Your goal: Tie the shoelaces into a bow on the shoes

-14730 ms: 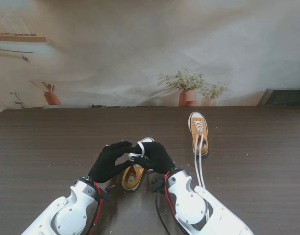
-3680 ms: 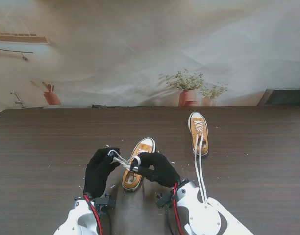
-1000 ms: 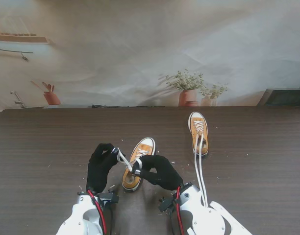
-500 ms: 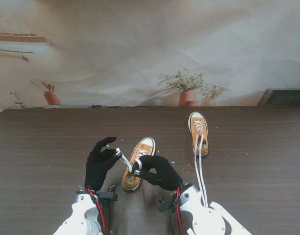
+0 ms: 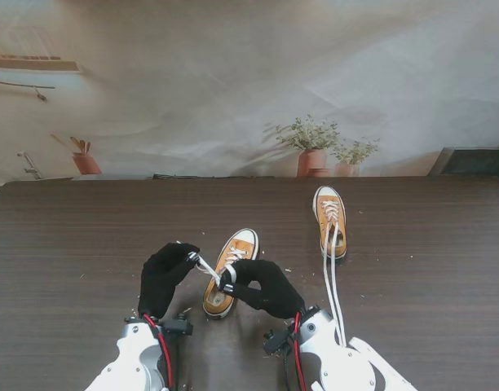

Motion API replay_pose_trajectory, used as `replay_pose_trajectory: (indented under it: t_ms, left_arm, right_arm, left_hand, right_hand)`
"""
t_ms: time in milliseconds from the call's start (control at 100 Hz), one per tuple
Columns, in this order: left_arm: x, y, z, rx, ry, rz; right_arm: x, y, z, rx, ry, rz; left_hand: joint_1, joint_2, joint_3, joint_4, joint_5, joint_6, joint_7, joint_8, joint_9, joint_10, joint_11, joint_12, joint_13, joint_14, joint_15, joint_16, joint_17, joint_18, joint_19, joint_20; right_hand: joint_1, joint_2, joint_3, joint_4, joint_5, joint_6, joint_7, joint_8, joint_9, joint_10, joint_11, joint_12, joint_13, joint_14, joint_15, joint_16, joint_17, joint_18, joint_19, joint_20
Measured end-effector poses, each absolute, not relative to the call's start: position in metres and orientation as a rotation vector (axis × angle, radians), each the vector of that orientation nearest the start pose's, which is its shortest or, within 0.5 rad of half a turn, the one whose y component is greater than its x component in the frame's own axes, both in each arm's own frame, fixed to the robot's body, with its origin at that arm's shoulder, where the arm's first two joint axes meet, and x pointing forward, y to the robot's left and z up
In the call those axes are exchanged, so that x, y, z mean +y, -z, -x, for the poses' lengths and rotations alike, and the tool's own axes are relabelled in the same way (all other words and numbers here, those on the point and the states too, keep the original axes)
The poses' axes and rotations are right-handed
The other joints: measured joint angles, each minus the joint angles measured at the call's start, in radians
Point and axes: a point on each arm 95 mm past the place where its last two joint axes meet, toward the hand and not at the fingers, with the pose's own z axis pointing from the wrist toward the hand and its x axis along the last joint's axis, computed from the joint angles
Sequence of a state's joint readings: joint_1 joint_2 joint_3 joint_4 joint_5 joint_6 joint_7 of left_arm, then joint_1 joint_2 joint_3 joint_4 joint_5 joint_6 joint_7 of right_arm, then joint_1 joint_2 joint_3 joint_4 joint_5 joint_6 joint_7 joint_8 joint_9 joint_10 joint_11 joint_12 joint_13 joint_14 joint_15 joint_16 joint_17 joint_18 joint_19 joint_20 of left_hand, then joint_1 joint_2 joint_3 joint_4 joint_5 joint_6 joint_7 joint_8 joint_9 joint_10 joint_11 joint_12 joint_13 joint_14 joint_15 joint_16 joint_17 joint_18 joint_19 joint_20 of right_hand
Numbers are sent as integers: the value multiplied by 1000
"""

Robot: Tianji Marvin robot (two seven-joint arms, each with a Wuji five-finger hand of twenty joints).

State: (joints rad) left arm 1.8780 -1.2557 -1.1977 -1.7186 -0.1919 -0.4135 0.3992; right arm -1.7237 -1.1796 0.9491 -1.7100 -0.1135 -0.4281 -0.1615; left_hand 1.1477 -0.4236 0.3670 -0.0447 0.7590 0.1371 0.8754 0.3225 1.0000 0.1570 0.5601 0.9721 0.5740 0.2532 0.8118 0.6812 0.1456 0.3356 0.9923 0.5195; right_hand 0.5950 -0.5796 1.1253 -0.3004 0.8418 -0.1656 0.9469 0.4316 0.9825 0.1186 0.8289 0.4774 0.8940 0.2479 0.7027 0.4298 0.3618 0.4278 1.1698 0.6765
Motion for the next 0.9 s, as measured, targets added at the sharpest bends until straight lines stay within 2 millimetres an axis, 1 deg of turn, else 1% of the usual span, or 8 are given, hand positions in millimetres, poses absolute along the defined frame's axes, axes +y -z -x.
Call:
replay_pose_trajectory:
  t_ms: [100, 210, 380, 530, 660, 770, 790, 900]
  left_arm:
    - [-32, 350, -302, -108, 2399, 2091]
    - [-28, 350, -302, -119, 2384, 2062]
    - [-19, 350, -302, -115, 2367, 2027]
    - [-12, 354, -304, -107, 2336, 2001]
    - [-6, 363, -310, -107, 2293, 1988]
    - [1, 370, -318, -113, 2254, 1989]
    - [2, 370, -319, -115, 2248, 1989]
    - [6, 373, -326, -120, 2225, 1986]
  right_arm:
    - [132, 330, -293, -786, 2271, 1611]
    - [132, 330, -293, -769, 2273, 1619]
    - [131, 332, -294, -747, 2260, 1650]
    - [130, 334, -297, -727, 2263, 1697]
    - [128, 339, -303, -708, 2290, 1735]
    - [125, 343, -308, -691, 2299, 1774]
    - [124, 343, -309, -687, 2303, 1783]
    - [119, 347, -314, -657, 2314, 1838]
  left_hand:
    - [-11, 0, 2, 0, -36, 0, 76, 17, 0, -5, 16, 0, 12, -1, 1, -1, 3, 0, 0, 0]
    - [-33, -3, 45, -20, -47, -12, 106, 17, 2, -9, 19, 0, 11, -1, 1, -11, 8, 0, 2, 0]
    - [-52, -15, 70, -22, -47, -12, 122, 17, 19, -14, 19, 0, 24, -2, 2, -11, 15, 0, 3, 0]
    - [-53, -16, 70, -27, -47, -12, 127, 17, 20, -14, 19, 0, 36, -2, 12, -11, 17, 0, 11, 0]
    - [-61, -16, 82, -31, -47, -12, 130, 17, 20, -14, 19, 0, 36, -2, 13, -12, 18, 0, 12, 0]
    - [-61, -16, 83, -33, -47, -12, 130, 17, 20, -14, 19, 0, 36, -2, 14, -12, 18, 0, 12, 0]
    - [-62, -17, 91, -42, -47, -12, 130, 17, 20, -14, 19, 0, 36, -2, 14, -12, 18, 0, 12, 0]
    - [-62, -17, 93, -42, -48, -12, 131, 17, 20, -14, 19, 0, 36, -2, 14, -12, 18, 0, 13, 0]
  right_hand:
    - [0, 0, 0, 0, 0, 0, 0, 0, 0, 0, 0, 0, 0, 0, 0, 0, 3, 0, 0, 0]
    - [0, 0, 0, 0, 0, 0, 0, -1, 0, 0, 0, 0, 1, 0, 0, 0, 2, 0, 0, -7]
    - [-9, 11, -2, 0, 0, 0, 2, -65, -4, 2, 0, 0, -3, 0, 0, 0, -23, 0, -3, -11]
    - [-9, 13, -2, 0, 0, 0, 9, -77, -91, 2, -3, -1, -32, 0, -22, -10, -49, -2, -30, -23]
    - [-9, 16, -3, 0, -1, 0, 9, -27, -202, 2, -43, -42, -129, -1, -127, -62, -105, -38, -129, -86]
    - [-9, 18, 1, 0, -2, 12, 9, 13, -254, 2, -78, -78, -167, -1, -213, -107, -149, -62, -210, -143]
    - [-9, 18, 5, 0, -2, 17, 9, 24, -263, 2, -75, -78, -180, -1, -226, -109, -156, -64, -217, -152]
    - [0, 24, 12, 0, -2, 51, 9, 71, -271, 2, -61, -76, -193, -1, -240, -119, -170, -64, -229, -169]
